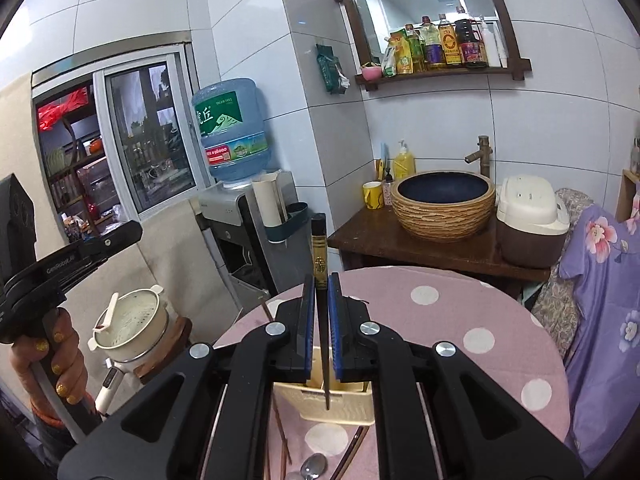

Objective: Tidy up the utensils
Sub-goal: 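Lift both chopsticks and lower them into the cream holder with both tools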

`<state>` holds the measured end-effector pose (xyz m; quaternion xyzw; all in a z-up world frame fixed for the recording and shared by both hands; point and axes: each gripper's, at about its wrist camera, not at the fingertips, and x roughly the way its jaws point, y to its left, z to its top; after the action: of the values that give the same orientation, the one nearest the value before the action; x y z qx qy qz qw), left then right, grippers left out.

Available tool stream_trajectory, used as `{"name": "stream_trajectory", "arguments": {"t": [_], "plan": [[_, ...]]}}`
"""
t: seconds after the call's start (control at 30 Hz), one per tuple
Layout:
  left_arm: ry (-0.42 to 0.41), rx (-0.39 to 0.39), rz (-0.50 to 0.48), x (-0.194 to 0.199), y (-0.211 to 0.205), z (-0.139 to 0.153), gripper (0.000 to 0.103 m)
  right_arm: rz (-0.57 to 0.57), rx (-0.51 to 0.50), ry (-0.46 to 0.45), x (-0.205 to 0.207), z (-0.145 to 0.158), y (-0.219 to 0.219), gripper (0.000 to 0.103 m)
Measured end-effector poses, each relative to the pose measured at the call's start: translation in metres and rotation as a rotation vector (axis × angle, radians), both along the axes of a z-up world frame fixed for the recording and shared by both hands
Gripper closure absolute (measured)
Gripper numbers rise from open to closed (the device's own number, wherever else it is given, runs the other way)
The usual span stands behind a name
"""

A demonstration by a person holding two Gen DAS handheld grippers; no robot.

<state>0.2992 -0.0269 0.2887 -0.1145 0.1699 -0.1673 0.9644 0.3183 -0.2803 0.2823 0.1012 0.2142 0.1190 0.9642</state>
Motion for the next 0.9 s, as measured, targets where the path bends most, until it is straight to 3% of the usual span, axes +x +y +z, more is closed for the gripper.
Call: {"name": "stream_trajectory", "arguments": {"t": [0.2,0.37,0.6,0.9], "plan": [[0.124,-0.004,0.027,0.026,0.015,-0.051,0.102,-0.006,0.004,0.037,0.011,-0.025,0.000,0.096],[0.234,-0.009,0.074,0.045,0.038,-0.089,0.102,-0.009,0.028,0.009,0.013,-0.017,-0.004,0.096],[0.225,0.015,0.091,0.038,0.039,-0.094,0.102,-0.065,-0.001,-0.048,0.026,0.000,0.001,0.096],[0.212,0.080,0.110,0.028,0.031,-0.112,0.102,-0.075,-0.053,0.071,0.060,-0.064,0.017,0.096]]}}
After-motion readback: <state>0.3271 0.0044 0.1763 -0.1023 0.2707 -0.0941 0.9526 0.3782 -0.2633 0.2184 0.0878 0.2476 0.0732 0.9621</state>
